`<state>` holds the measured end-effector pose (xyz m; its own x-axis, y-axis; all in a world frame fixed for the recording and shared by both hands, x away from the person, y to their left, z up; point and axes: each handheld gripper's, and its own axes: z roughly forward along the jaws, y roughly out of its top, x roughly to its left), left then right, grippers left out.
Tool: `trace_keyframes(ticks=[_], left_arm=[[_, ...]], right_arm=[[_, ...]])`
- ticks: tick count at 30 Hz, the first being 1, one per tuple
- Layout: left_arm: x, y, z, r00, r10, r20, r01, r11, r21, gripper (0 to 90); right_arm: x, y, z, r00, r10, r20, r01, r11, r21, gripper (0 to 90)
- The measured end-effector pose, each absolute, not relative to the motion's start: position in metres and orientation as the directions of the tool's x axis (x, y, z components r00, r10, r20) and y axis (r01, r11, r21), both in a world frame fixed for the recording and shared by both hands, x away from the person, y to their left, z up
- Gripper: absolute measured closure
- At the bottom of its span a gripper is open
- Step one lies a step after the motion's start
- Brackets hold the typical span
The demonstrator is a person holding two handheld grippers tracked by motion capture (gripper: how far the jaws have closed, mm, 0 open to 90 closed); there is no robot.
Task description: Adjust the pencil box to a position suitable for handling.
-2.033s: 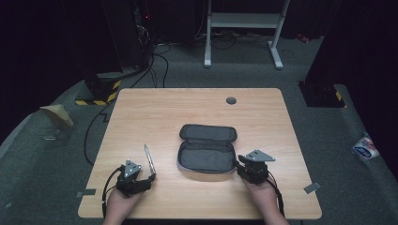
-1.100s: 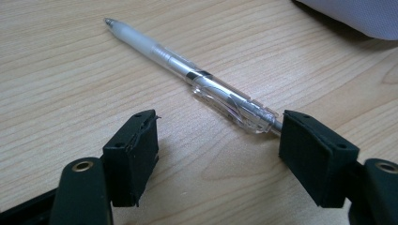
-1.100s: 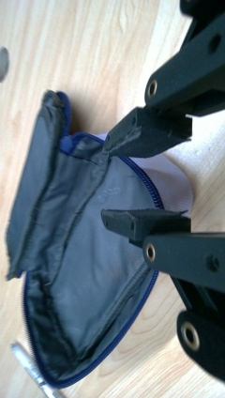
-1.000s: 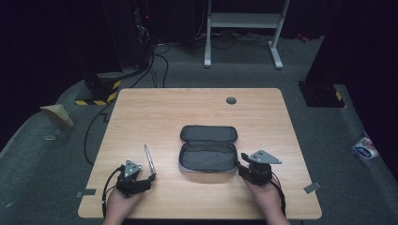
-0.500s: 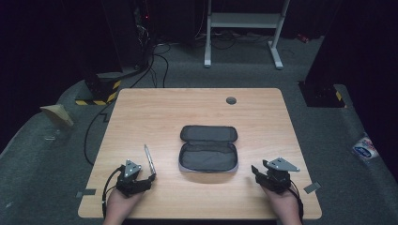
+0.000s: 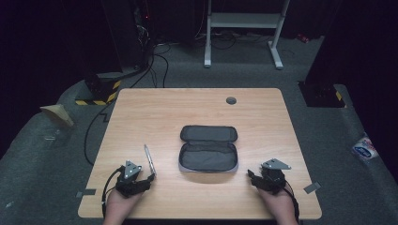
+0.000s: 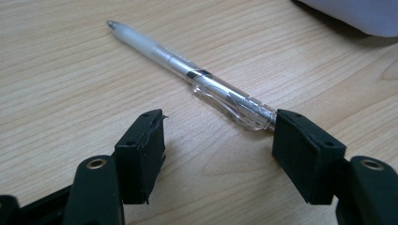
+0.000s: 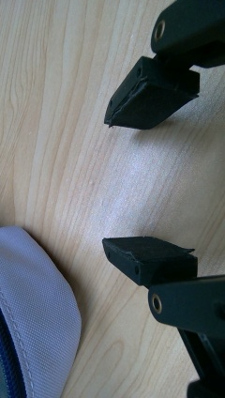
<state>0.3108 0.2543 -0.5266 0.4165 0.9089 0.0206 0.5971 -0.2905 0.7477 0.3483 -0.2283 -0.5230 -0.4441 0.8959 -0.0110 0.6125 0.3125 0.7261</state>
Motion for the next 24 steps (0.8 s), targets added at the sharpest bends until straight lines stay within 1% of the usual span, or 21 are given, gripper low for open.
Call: trace_keyframes(ticks=[2,9,20,24], left_arm=[[0.311,0.254,-0.527,0.415,0.910,0.010,0.602,-0.282,0.747,34.9],[0.312,0.245,-0.520,0.415,0.909,0.025,0.586,-0.289,0.757,34.3],[0.331,0.242,-0.521,0.357,0.934,0.004,0.602,-0.233,0.763,37.2],[0.337,0.238,-0.522,0.341,0.940,0.003,0.621,-0.227,0.750,38.6]], right_arm=[[0.348,-0.228,-0.523,-0.444,0.896,-0.011,0.613,0.312,0.726,34.7],[0.349,-0.228,-0.523,-0.443,0.897,-0.010,0.613,0.311,0.727,34.7],[0.343,-0.230,-0.523,-0.433,0.901,-0.014,0.615,0.306,0.727,34.8],[0.342,-0.230,-0.523,-0.432,0.902,-0.018,0.613,0.308,0.728,34.8]])
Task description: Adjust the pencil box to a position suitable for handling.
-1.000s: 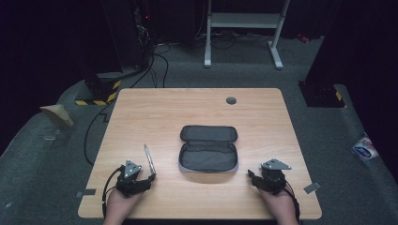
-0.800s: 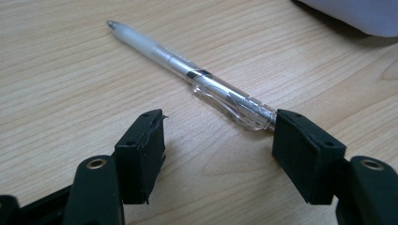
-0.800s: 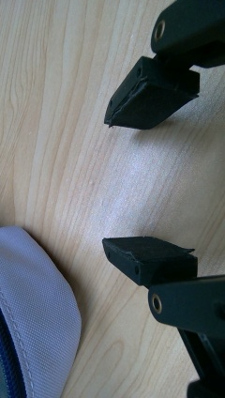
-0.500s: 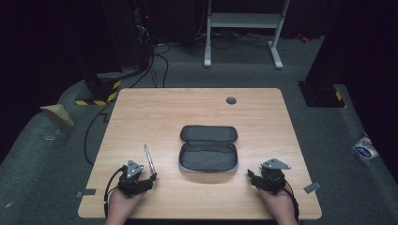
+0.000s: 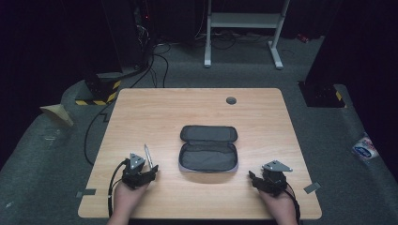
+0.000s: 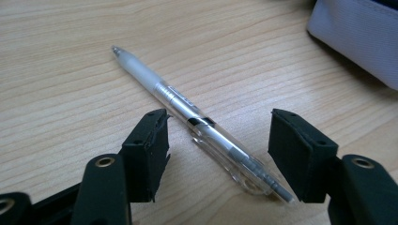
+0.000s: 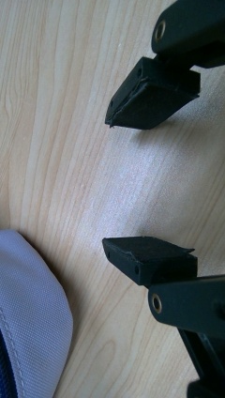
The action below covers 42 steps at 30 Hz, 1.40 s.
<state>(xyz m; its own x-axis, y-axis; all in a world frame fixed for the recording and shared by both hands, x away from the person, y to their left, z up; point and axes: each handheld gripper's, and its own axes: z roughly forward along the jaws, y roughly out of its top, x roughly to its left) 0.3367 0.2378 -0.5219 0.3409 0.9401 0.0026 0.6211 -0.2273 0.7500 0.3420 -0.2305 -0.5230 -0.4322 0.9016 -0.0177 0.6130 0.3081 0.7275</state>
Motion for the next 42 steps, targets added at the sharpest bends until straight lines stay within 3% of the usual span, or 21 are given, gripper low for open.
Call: trace_keyframes(ticks=[10,20,27,32,36,42], left_arm=[[0.336,0.237,-0.523,0.354,0.935,0.021,0.628,-0.254,0.736,55.8],[0.326,0.245,-0.523,0.360,0.933,0.011,0.611,-0.244,0.753,65.3],[0.322,0.249,-0.523,0.350,0.937,0.007,0.610,-0.234,0.757,67.9],[0.324,0.249,-0.525,0.331,0.944,0.002,0.620,-0.220,0.753,56.8],[0.325,0.248,-0.525,0.333,0.943,0.012,0.620,-0.228,0.751,66.6],[0.324,0.247,-0.522,0.360,0.932,0.038,0.608,-0.266,0.748,70.8]], right_arm=[[0.341,-0.230,-0.523,-0.429,0.903,-0.020,0.613,0.307,0.728,35.2],[0.344,-0.229,-0.523,-0.435,0.900,-0.016,0.611,0.309,0.729,35.6],[0.346,-0.228,-0.523,-0.431,0.902,-0.017,0.613,0.307,0.728,35.9],[0.345,-0.227,-0.523,-0.422,0.906,-0.018,0.615,0.301,0.729,36.4],[0.345,-0.227,-0.523,-0.424,0.905,-0.016,0.615,0.301,0.729,36.7],[0.344,-0.228,-0.523,-0.430,0.903,-0.017,0.613,0.306,0.729,37.1]])
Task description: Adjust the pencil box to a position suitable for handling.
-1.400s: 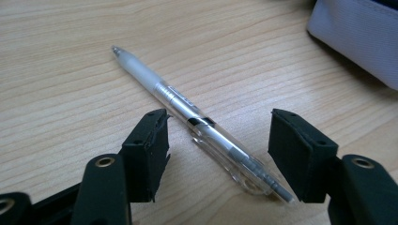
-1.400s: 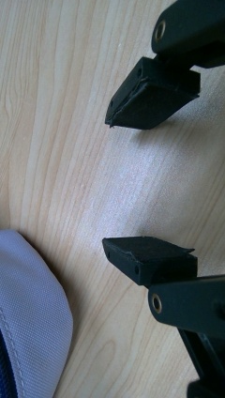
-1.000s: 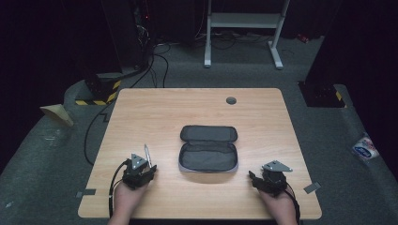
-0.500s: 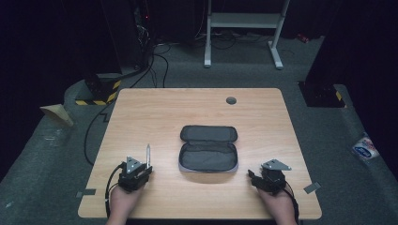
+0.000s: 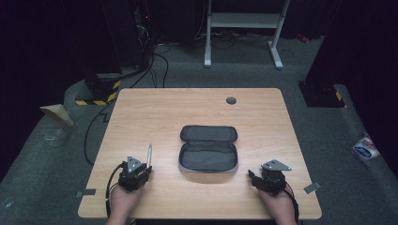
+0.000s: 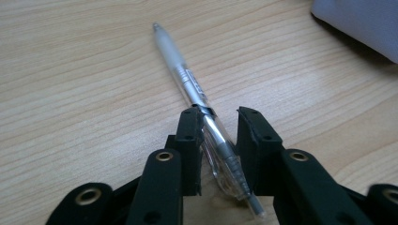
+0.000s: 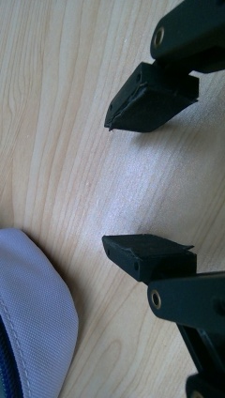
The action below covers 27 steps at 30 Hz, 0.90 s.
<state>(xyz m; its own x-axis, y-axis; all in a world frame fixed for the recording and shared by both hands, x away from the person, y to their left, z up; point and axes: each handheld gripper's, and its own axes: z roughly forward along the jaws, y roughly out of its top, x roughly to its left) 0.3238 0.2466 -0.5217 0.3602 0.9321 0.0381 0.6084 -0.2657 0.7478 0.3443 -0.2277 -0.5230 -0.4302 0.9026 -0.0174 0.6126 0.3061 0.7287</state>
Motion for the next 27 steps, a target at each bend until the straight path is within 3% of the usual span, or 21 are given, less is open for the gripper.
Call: trace_keyframes(ticks=[2,4,5,8,19,22,27], left_arm=[[0.322,0.247,-0.519,0.368,0.929,0.041,0.589,-0.267,0.762,73.6],[0.320,0.248,-0.516,0.381,0.924,0.024,0.580,-0.259,0.773,88.1],[0.320,0.247,-0.516,0.389,0.921,0.028,0.578,-0.268,0.771,88.7],[0.320,0.247,-0.517,0.380,0.924,0.034,0.576,-0.266,0.773,86.3],[0.334,0.245,-0.519,0.324,0.946,0.036,0.593,-0.232,0.771,61.4],[0.343,0.244,-0.523,0.312,0.950,0.028,0.627,-0.228,0.745,60.8],[0.343,0.238,-0.523,0.344,0.937,0.051,0.613,-0.266,0.744,73.4]], right_arm=[[0.344,-0.228,-0.523,-0.434,0.901,-0.016,0.611,0.307,0.729,37.2],[0.344,-0.228,-0.523,-0.435,0.901,-0.016,0.611,0.308,0.729,37.2],[0.344,-0.228,-0.523,-0.437,0.899,-0.019,0.609,0.311,0.730,37.2],[0.344,-0.228,-0.523,-0.438,0.899,-0.019,0.608,0.312,0.730,37.2],[0.344,-0.228,-0.523,-0.436,0.900,-0.021,0.608,0.312,0.730,37.4],[0.344,-0.228,-0.523,-0.435,0.900,-0.022,0.608,0.311,0.731,37.4],[0.343,-0.228,-0.523,-0.435,0.900,-0.024,0.606,0.312,0.731,37.4]])
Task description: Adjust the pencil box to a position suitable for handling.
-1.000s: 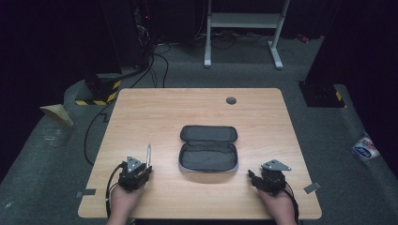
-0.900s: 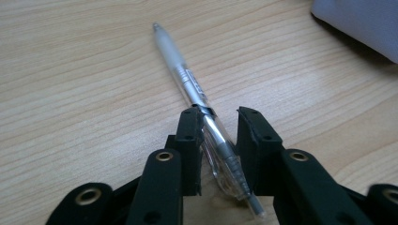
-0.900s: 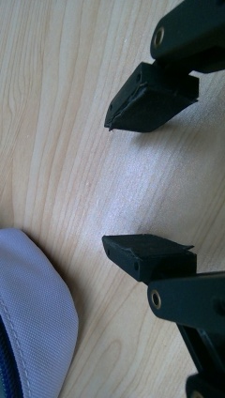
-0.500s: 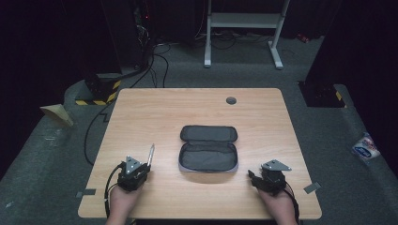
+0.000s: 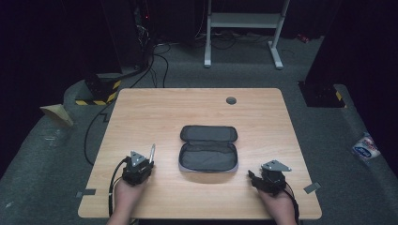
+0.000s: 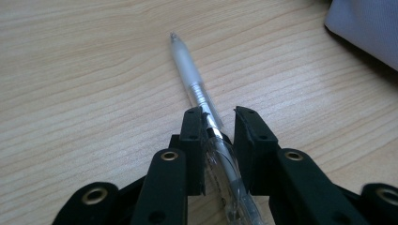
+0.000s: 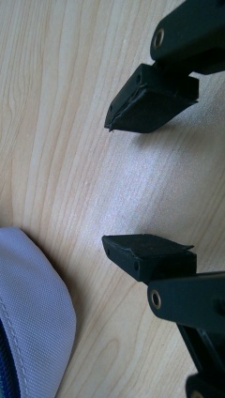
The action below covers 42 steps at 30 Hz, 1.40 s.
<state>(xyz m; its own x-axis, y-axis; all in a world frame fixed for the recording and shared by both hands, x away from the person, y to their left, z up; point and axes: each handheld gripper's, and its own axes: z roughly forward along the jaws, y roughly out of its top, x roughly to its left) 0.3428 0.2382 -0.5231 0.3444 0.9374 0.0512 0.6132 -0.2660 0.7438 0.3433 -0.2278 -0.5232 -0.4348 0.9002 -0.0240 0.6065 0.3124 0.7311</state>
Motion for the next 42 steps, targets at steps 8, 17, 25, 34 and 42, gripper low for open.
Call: trace_keyframes(ticks=[8,17,25,34,42], left_arm=[[0.337,0.230,-0.520,0.427,0.902,0.070,0.582,-0.333,0.742,77.1],[0.336,0.231,-0.523,0.414,0.910,0.039,0.596,-0.303,0.744,68.3],[0.336,0.230,-0.525,0.427,0.904,0.032,0.581,-0.301,0.756,75.0],[0.334,0.230,-0.522,0.433,0.901,0.025,0.577,-0.299,0.760,77.9],[0.327,0.229,-0.510,0.462,0.886,0.041,0.511,-0.304,0.804,78.0]], right_arm=[[0.343,-0.228,-0.523,-0.431,0.902,-0.020,0.611,0.308,0.729,37.4],[0.343,-0.228,-0.523,-0.434,0.901,-0.021,0.609,0.311,0.729,37.5],[0.343,-0.228,-0.523,-0.437,0.899,-0.023,0.607,0.314,0.730,37.5],[0.343,-0.228,-0.523,-0.437,0.899,-0.023,0.607,0.314,0.730,37.5],[0.343,-0.228,-0.523,-0.437,0.899,-0.023,0.607,0.314,0.730,37.5]])
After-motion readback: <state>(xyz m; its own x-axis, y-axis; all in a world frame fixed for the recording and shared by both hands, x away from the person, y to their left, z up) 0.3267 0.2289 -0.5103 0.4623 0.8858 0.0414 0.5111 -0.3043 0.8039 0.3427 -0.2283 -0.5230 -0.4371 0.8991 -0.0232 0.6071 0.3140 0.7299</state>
